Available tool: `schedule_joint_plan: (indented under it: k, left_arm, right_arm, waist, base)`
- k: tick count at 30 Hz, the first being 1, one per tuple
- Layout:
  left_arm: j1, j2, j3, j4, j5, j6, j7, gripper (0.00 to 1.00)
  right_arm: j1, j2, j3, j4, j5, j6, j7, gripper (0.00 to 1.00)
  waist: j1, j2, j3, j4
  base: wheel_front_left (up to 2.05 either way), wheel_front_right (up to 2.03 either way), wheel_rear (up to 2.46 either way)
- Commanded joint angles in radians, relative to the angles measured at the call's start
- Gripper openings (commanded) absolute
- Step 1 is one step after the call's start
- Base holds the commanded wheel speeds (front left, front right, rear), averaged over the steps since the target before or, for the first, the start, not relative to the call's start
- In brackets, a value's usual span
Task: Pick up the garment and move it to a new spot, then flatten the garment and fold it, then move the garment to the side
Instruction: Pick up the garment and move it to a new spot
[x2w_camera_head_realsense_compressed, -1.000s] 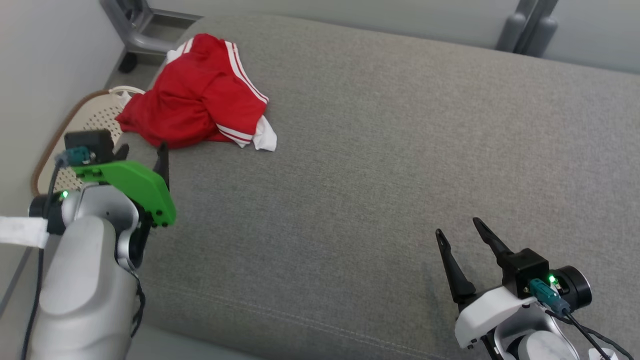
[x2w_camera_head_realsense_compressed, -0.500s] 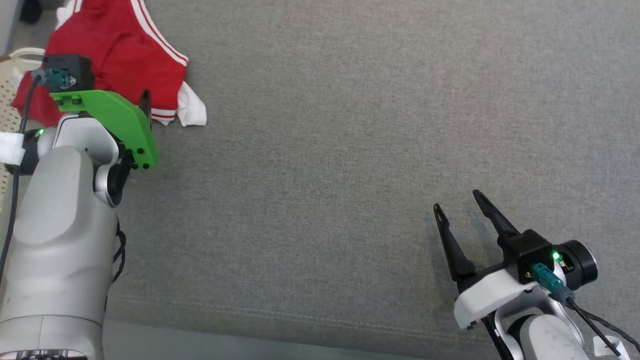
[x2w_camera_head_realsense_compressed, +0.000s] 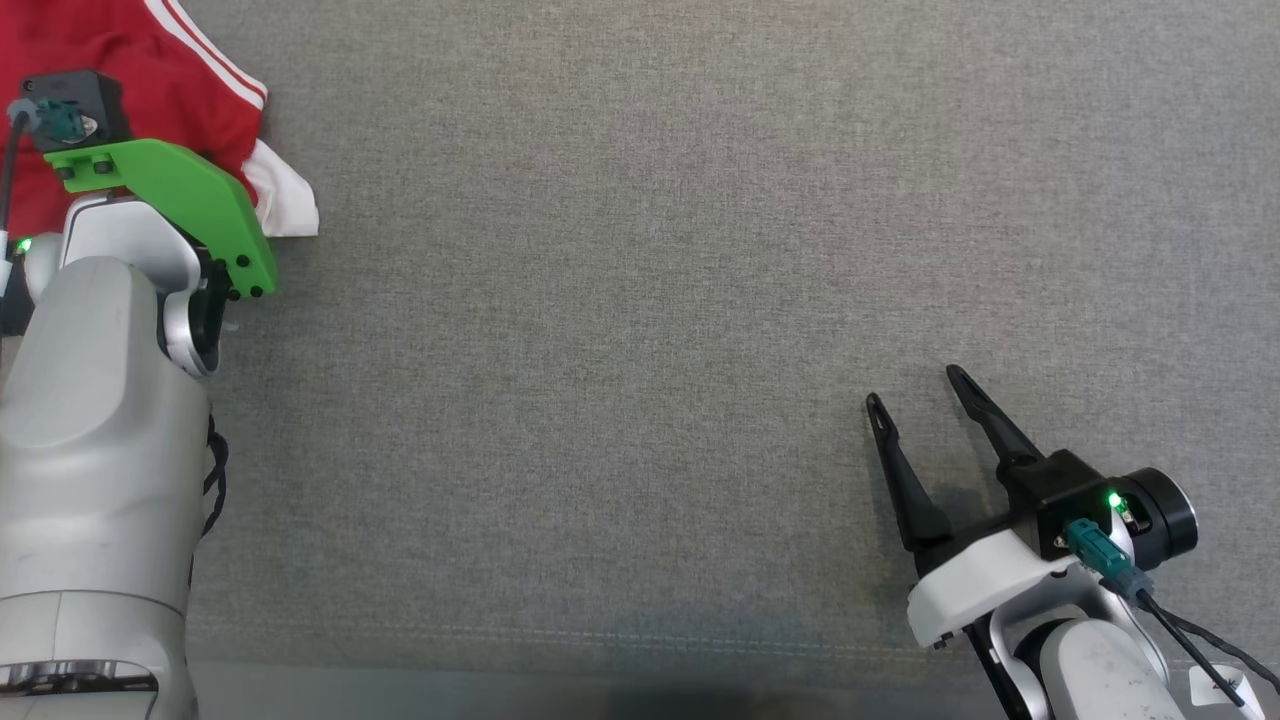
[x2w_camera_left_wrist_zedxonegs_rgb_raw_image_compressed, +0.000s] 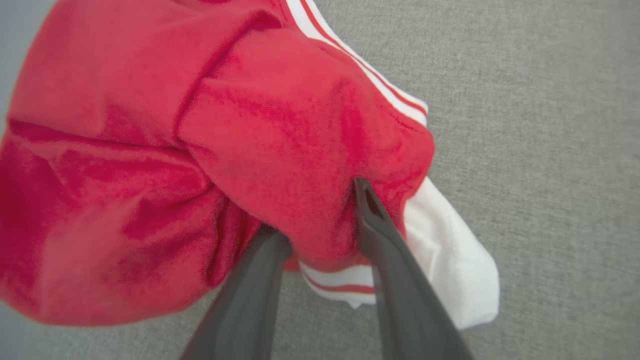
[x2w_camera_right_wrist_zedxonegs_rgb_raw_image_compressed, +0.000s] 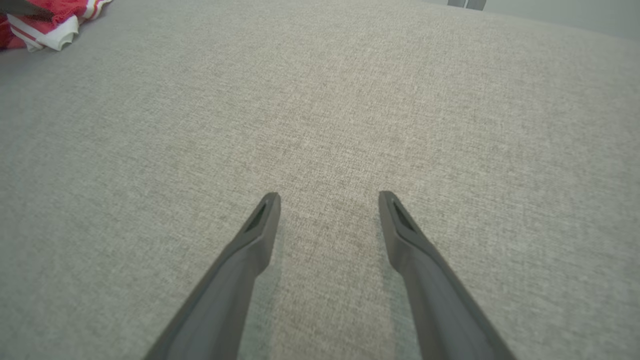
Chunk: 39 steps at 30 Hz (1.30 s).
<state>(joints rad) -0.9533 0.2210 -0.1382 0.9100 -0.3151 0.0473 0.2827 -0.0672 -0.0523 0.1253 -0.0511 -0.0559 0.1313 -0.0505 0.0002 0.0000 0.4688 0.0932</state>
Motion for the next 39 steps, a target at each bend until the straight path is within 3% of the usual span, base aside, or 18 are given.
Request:
schedule_joint_plan:
  k: [1, 14, 22, 39]
  left_arm:
    - [-0.012, 0.002, -0.002, 0.002, 0.002, -0.004, -0.008, 0.00]
    - [-0.035, -0.010, -0.055, -0.024, 0.024, -0.046, -0.093, 0.00]
    - [-0.079, -0.068, -0.134, -0.148, 0.044, -0.101, -0.102, 0.00]
    - [-0.101, -0.165, -0.259, -0.346, -0.025, -0.132, -0.119, 0.00]
  right_arm:
    - [-0.010, -0.003, -0.001, 0.003, -0.003, -0.001, -0.004, 1.00]
    - [-0.018, 0.001, 0.040, 0.094, 0.052, -0.001, -0.051, 1.00]
    - [-0.001, 0.001, 0.062, 0.178, 0.121, -0.001, -0.102, 1.00]
    - [0.025, 0.001, 0.128, 0.279, 0.175, -0.001, -0.145, 1.00]
  waist:
    - [-0.0002, 0.0000, -0.002, -0.001]
    - [-0.0002, 0.0000, -0.130, -0.037]
    - [-0.0002, 0.0000, -0.245, -0.121]
    - [-0.0002, 0.0000, -0.396, -0.352]
  base:
    - [0.00, 0.00, 0.00]
    - [0.00, 0.00, 0.00]
    - [0.00, 0.00, 0.00]
    - [0.00, 0.00, 0.00]
